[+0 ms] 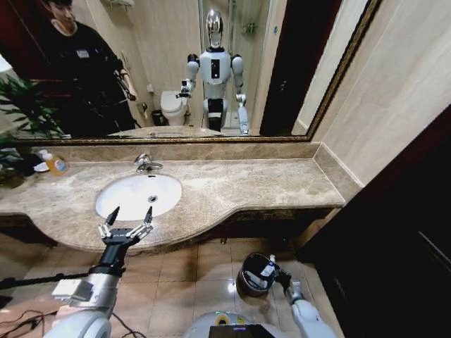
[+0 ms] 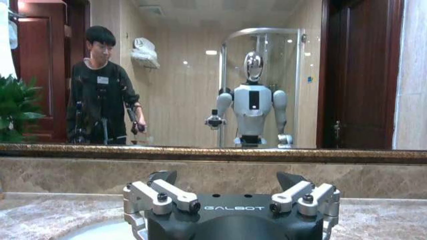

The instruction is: Pick up the trash from the sink and place it in the trash bin.

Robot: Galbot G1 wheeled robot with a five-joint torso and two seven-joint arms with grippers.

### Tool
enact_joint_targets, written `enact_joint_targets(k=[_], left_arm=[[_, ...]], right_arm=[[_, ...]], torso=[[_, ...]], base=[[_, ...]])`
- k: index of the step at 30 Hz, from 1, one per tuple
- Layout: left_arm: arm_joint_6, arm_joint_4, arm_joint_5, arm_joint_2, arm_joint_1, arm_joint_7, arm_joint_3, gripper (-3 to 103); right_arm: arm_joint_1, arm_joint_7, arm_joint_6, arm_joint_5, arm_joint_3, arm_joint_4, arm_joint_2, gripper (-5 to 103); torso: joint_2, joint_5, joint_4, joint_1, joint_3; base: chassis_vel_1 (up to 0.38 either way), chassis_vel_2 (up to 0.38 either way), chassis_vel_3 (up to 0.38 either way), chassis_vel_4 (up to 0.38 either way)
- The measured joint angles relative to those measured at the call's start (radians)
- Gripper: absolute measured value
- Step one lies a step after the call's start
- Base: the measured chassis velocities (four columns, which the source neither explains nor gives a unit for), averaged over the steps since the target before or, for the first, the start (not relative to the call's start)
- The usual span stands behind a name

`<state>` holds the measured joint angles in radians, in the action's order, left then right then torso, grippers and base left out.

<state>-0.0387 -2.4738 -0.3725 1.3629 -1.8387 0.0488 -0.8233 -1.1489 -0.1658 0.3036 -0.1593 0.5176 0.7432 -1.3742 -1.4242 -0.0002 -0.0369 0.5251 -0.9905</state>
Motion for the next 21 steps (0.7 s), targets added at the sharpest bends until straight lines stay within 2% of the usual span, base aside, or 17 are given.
enact_joint_targets(k=[6, 8, 9, 12, 13, 15, 17, 18, 20, 21], left_arm=[[0.000, 0.000, 0.000, 0.000, 0.000, 0.000, 0.000, 100], [0.000, 0.000, 0.000, 0.000, 0.000, 0.000, 0.000, 100], [0.000, 0.000, 0.000, 0.000, 0.000, 0.000, 0.000, 100], [0.000, 0.000, 0.000, 0.000, 0.000, 0.000, 0.000, 100], [0.000, 0.000, 0.000, 0.000, 0.000, 0.000, 0.000, 100], [0.000, 0.000, 0.000, 0.000, 0.000, 0.000, 0.000, 100], [0.000, 0.000, 0.000, 0.000, 0.000, 0.000, 0.000, 100], [0.000, 0.000, 0.000, 0.000, 0.000, 0.000, 0.000, 100], [0.000, 0.000, 0.000, 0.000, 0.000, 0.000, 0.000, 100], [0.000, 0.000, 0.000, 0.000, 0.000, 0.000, 0.000, 100]], right_arm=[[0.044, 0.016, 0.002, 0.019, -0.004, -0.044, -0.034, -1], [0.050, 0.032, 0.008, 0.035, -0.004, -0.062, -0.041, 9], [0.050, 0.032, 0.008, 0.035, -0.004, -0.062, -0.041, 9], [0.043, 0.042, 0.010, 0.039, -0.003, -0.053, -0.039, 26], [0.043, 0.042, 0.010, 0.039, -0.003, -0.053, -0.039, 26], [0.008, 0.064, 0.002, 0.030, 0.001, 0.026, -0.026, 37], [-0.012, 0.069, -0.010, 0.018, 0.002, 0.072, -0.021, 37], [-0.036, 0.075, -0.025, 0.005, 0.005, 0.128, -0.015, 42], [-0.146, 0.093, -0.084, -0.060, 0.019, 0.380, 0.016, 52], [-0.146, 0.093, -0.084, -0.060, 0.019, 0.380, 0.016, 52]], torso=[[0.000, 0.0002, 0.0000, 0.000, 0.000], [0.000, 0.0001, 0.0000, 0.000, 0.000], [0.000, 0.0001, 0.0000, 0.000, 0.000], [0.000, 0.0004, 0.0001, 0.000, 0.000], [0.000, 0.0004, 0.0001, 0.000, 0.000], [0.000, 0.0003, 0.0001, 0.000, 0.000], [0.000, 0.0001, 0.0000, 0.000, 0.000], [0.000, 0.0002, 0.0000, 0.000, 0.000], [0.000, 0.0004, 0.0001, 0.000, 0.000], [0.000, 0.0004, 0.0001, 0.000, 0.000]], base=[[0.000, 0.000, 0.000, 0.000], [0.000, 0.000, 0.000, 0.000], [0.000, 0.000, 0.000, 0.000], [0.000, 0.000, 0.000, 0.000], [0.000, 0.000, 0.000, 0.000], [0.000, 0.000, 0.000, 0.000], [0.000, 0.000, 0.000, 0.000], [0.000, 0.000, 0.000, 0.000], [0.000, 0.000, 0.000, 0.000], [0.000, 0.000, 0.000, 0.000]])
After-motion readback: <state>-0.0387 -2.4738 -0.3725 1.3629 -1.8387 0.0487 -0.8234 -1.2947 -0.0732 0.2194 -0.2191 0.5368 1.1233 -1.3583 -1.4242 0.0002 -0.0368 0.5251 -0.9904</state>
